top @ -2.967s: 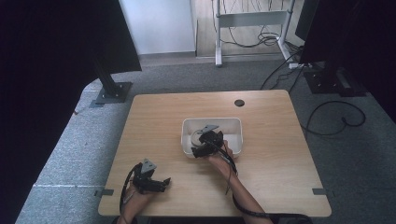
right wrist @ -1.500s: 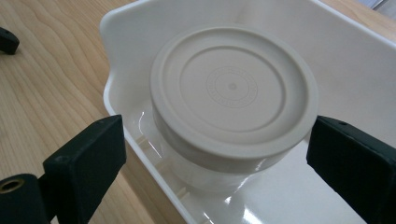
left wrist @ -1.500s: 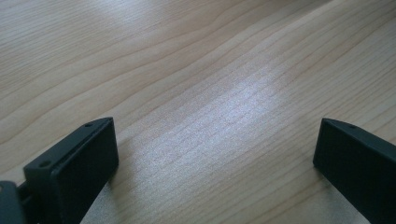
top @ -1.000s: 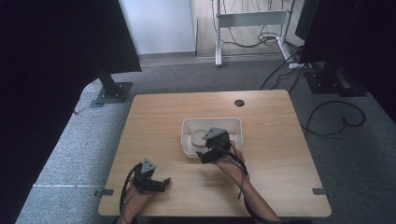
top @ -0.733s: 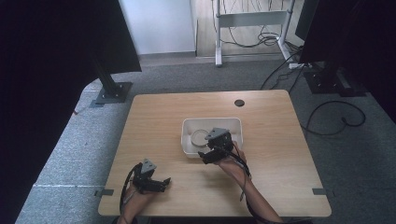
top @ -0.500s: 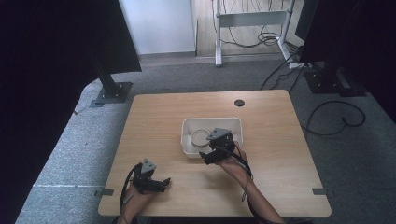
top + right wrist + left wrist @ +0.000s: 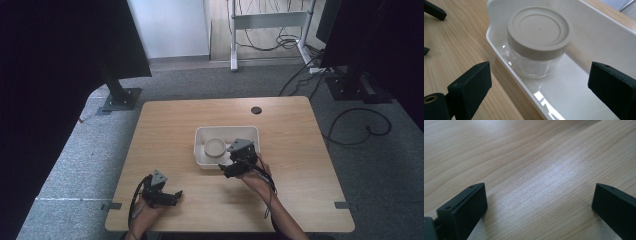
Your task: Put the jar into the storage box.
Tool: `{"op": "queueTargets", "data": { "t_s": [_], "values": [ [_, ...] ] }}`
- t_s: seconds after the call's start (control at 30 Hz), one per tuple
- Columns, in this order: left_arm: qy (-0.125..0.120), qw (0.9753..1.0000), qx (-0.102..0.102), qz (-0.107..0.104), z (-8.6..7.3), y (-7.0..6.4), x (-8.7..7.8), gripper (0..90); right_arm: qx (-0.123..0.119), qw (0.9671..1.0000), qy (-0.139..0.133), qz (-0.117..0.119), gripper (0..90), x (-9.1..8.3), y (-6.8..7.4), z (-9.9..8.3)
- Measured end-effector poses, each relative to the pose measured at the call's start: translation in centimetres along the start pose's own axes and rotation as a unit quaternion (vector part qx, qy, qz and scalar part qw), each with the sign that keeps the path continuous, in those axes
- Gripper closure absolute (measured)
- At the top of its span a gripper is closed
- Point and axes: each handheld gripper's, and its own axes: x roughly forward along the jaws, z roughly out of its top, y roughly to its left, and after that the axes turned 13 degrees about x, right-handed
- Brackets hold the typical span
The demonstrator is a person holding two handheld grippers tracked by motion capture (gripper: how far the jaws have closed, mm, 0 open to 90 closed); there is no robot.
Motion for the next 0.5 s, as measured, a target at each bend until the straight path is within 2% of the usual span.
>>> {"op": "queueTargets", "data": {
  "t_s": [0.5],
  "values": [
    [0.0,1.0,0.001,0.0,0.0,0.0,0.0,0.0,0.005,1.0,-0.002,0.0,4.8,-1.1,-0.7,-0.9]
  ]
}}
